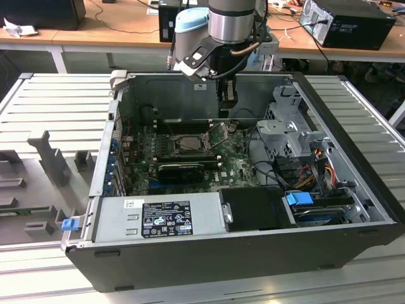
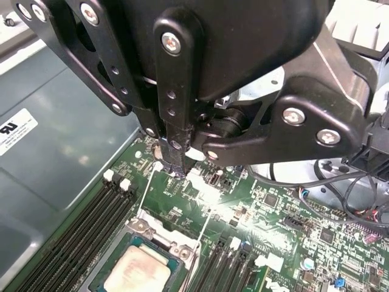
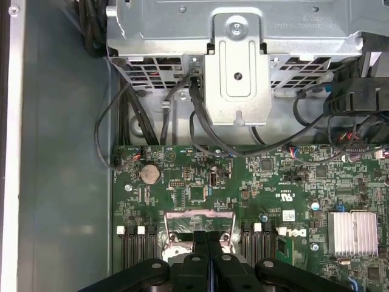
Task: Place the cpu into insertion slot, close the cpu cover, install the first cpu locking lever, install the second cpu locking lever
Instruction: 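Close the cpu cover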
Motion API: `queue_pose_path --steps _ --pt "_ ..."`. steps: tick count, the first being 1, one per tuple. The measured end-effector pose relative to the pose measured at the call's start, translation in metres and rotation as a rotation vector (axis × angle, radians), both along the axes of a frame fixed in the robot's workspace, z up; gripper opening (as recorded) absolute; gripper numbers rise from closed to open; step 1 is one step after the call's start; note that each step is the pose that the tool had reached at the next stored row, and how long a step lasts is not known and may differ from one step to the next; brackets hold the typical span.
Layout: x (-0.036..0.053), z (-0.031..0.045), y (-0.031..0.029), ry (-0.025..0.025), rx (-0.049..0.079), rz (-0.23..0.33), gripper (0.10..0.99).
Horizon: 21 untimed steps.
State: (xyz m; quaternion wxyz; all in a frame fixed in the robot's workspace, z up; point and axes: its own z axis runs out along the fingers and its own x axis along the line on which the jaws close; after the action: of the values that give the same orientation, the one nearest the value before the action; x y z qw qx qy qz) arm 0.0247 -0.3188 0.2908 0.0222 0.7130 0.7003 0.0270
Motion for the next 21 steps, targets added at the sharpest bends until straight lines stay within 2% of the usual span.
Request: queue_pose_path --steps 7,14,16,18,21 --pt "0.0084 -0.0021 0.0000 -0.0001 0.000 0.001 0.106" --pt "0.0269 -0.0167 0.0000 0.0000 -0.001 0.008 0.106" --pt "0.0321 -0.0231 0.0000 -0.0001 -0.001 0.011 0.106" --pt "0.0318 -0.0303 0.0000 0.0000 -0.001 0.015 0.106" --pt "0.0318 -0.0369 0.0000 0.0000 -0.001 0.016 0.106"
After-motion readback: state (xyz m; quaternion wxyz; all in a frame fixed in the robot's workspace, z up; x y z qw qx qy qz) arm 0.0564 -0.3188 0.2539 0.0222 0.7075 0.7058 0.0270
